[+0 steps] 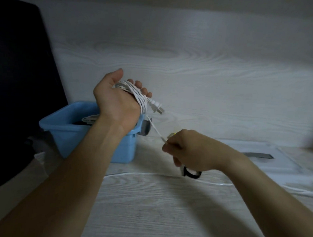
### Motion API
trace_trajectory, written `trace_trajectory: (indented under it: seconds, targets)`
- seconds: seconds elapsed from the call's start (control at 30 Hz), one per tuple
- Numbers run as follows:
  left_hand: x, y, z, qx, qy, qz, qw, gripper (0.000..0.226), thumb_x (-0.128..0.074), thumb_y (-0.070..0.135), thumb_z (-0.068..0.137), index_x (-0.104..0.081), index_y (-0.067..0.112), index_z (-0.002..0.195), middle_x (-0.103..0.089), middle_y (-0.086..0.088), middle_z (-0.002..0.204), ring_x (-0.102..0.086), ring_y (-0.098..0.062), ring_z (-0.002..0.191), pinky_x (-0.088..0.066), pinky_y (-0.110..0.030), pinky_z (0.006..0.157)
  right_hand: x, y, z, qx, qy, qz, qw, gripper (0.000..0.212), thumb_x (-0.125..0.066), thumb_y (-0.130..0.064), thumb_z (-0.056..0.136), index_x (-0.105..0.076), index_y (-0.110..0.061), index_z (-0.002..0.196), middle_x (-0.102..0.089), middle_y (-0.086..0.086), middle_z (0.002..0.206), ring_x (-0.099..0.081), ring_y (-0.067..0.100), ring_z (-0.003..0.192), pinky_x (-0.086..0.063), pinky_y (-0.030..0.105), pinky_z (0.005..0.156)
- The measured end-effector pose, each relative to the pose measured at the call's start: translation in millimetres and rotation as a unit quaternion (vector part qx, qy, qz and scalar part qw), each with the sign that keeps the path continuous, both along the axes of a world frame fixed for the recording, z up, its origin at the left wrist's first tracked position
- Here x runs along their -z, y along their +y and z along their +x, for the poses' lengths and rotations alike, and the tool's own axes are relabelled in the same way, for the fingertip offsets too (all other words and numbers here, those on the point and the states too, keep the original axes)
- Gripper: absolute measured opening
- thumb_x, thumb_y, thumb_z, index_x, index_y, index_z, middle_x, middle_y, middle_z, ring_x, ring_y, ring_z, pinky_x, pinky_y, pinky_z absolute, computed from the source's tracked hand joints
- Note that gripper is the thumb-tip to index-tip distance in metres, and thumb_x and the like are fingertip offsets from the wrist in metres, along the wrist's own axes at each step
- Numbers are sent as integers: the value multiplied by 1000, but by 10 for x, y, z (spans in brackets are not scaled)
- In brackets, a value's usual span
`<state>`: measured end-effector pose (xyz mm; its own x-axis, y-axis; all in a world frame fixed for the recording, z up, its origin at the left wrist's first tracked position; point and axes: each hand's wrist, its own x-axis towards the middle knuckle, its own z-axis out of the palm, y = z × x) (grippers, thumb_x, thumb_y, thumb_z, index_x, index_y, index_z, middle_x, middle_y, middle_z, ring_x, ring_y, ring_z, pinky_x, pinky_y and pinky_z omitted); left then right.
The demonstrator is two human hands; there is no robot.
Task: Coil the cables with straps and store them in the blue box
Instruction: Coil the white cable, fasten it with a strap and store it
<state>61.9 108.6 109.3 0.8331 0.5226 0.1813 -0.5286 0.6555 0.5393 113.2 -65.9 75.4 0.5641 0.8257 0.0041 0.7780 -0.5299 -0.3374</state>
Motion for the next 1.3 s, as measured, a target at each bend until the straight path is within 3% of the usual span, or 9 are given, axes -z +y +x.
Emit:
trace_trajectory:
  seconds: [0.13, 0.27, 0.37, 0.47, 0.53, 0.67, 0.9, 1.07, 1.3]
  targets:
    - [60, -142, 81, -31, 94, 171, 980, 24, -52, 25, 92, -46, 10, 73, -49, -10, 67, -45, -22, 57, -42, -32, 61, -17, 13, -147, -70, -7, -7, 998, 29, -52, -20, 100, -63, -4, 79, -67, 9, 78, -62, 21, 67, -54, 46, 76]
    - [186, -179, 122, 5, 195, 385, 902, 30, -70, 44, 70, -61, 15, 67, -58, -13, 71, -54, -24, 60, -41, -34, 67, -179, -78, -173, -90, -7, 83, 992, 21, -54, -21, 100, -74, -16, 95, -68, -3, 66, -59, 2, 57, -42, 14, 59]
    - [185, -244, 72, 93, 195, 493, 843, 48, -52, 48, 92, -55, 0, 84, -51, -21, 75, -49, -26, 62, -44, -24, 55, -280, -160, -129, -91, -26, 156, 983, 20, -58, -15, 97, -76, -19, 88, -62, -9, 57, -55, 2, 51, -38, 11, 54]
    - [180, -323, 3, 185, 175, 582, 772, 64, -33, 58, 94, -53, 2, 71, -50, -16, 62, -47, -25, 57, -45, -29, 58, -338, -232, -66, -80, -52, 191, 977, 22, -63, -17, 95, -78, -21, 81, -60, -22, 51, -56, -1, 50, -38, 9, 53]
    - [179, -334, -29, 235, 176, 565, 771, 57, -31, 59, 96, -46, 11, 68, -45, -7, 56, -42, -19, 49, -43, -32, 57, -375, -275, -36, -66, -56, 228, 970, 16, -69, -24, 91, -78, -23, 78, -64, -24, 55, -61, -1, 53, -41, 11, 54]
    - [133, -355, -83, 290, 186, 532, 774, 46, -40, 56, 91, -40, 18, 65, -33, 0, 49, -28, -11, 41, -33, -26, 49, -386, -303, 7, -22, -32, 296, 954, 15, -78, -39, 79, -80, -25, 78, -74, -4, 67, -71, 21, 69, -54, 40, 67]
    - [182, -320, -75, 325, 280, 512, 744, 51, -44, 60, 91, -43, 20, 61, -19, 7, 43, -11, -5, 34, -19, -17, 38, -275, -235, 84, 44, -80, 196, 976, 78, -68, -73, 61, -56, 3, 57, -40, 10, 44, -31, 12, 43, -29, 22, 44]
    - [197, -352, -38, 375, 256, 473, 755, 47, -44, 52, 92, -37, 26, 54, -21, 10, 39, -4, -7, 35, -10, -16, 37, -286, -291, 175, -18, 57, 233, 971, 52, -71, -56, 66, -47, -12, 50, -32, -5, 45, -27, 9, 45, -24, 17, 45]
    - [272, -278, 21, 407, 261, 440, 757, 44, -51, 55, 83, -36, 21, 57, -22, 9, 35, -15, -4, 28, -18, -12, 32, -300, -394, 279, -38, 116, 190, 974, 53, -64, -52, 81, -58, -2, 65, -39, 0, 47, -32, 12, 45, -30, 18, 44]
